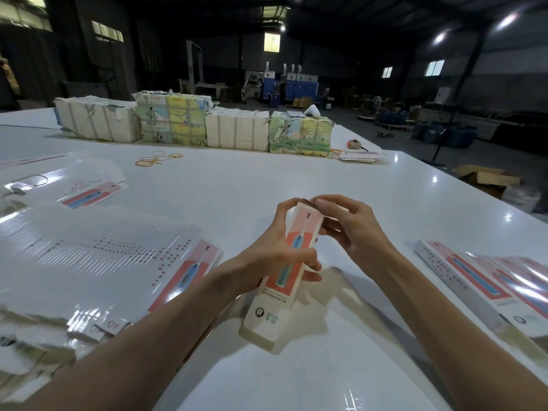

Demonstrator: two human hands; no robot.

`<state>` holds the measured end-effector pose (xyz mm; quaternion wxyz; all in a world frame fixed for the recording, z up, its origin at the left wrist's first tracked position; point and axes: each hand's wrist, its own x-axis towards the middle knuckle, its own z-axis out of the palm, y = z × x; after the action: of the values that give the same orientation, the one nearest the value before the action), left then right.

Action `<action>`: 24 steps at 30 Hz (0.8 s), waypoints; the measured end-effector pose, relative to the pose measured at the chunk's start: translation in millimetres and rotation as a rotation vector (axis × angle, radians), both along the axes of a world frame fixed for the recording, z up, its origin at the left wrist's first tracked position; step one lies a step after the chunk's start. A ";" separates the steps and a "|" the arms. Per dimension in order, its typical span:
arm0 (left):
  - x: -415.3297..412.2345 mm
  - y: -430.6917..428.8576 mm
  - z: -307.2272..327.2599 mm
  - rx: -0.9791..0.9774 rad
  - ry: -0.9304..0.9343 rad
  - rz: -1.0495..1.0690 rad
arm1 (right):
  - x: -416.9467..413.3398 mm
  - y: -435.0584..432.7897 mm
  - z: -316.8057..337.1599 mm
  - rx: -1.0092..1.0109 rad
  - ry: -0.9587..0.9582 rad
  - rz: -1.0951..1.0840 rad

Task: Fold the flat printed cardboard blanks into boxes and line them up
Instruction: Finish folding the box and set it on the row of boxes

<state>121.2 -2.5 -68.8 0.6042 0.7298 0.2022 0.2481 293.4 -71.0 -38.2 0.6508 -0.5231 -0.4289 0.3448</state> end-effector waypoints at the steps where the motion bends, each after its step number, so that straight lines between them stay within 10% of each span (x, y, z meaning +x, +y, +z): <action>1: -0.4 0.3 -0.3 0.008 0.000 0.005 | 0.9 0.3 0.2 -0.009 0.011 -0.007; 24: -0.4 3.5 5.3 -0.072 -0.065 0.102 | -12.5 0.4 -5.9 0.083 -0.247 0.017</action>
<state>120.8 1.1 -63.5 0.6228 0.6880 0.2279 0.2948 280.9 -70.6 -44.1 0.6112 -0.5306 -0.5240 0.2652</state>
